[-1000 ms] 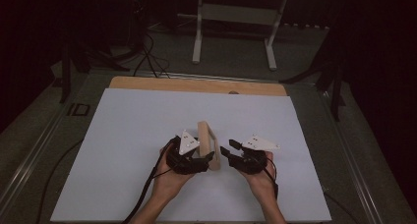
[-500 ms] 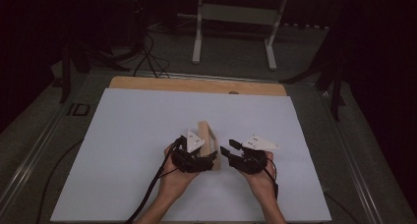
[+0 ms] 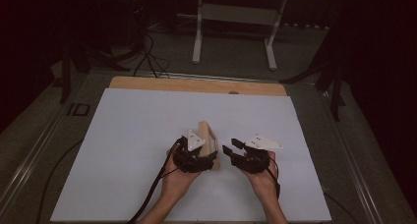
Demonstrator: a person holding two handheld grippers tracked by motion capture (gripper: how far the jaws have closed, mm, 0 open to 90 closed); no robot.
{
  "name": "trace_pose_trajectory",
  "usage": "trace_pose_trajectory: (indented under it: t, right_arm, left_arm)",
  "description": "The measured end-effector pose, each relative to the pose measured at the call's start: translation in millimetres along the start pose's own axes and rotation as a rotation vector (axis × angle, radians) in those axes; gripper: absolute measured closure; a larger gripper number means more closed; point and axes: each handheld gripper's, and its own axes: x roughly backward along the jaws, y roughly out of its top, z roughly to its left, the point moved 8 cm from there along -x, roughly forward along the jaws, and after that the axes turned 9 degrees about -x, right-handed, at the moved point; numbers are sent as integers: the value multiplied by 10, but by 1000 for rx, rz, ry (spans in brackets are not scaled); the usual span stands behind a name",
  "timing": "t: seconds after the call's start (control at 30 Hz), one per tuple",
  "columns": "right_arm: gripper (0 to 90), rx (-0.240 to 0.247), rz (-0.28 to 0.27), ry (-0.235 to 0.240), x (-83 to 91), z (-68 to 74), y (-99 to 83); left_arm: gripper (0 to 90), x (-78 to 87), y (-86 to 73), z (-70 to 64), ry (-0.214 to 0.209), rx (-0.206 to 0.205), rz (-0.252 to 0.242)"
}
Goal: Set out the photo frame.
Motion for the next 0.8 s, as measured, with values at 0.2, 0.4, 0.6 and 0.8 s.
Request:
trace_pose_trajectory:
  t: [0.2, 0.4, 0.6, 0.8]
  right_arm:
    - [529, -1, 0, 2, -3, 4, 1]
    - [528, -2, -1, -1, -1, -1, 3]
    - [529, -3, -3, -1, 3, -3, 8]
    - [530, -2, -5, -2, 5, -4, 14]
  left_arm:
    - [424, 42, -9, 57, -6, 16, 9]
    - [514, 91, -32, 166, 8, 30, 5]
    - [559, 130, -58, 259, 10, 48, -2]
    - [564, 149, -69, 278, -6, 40, -4]
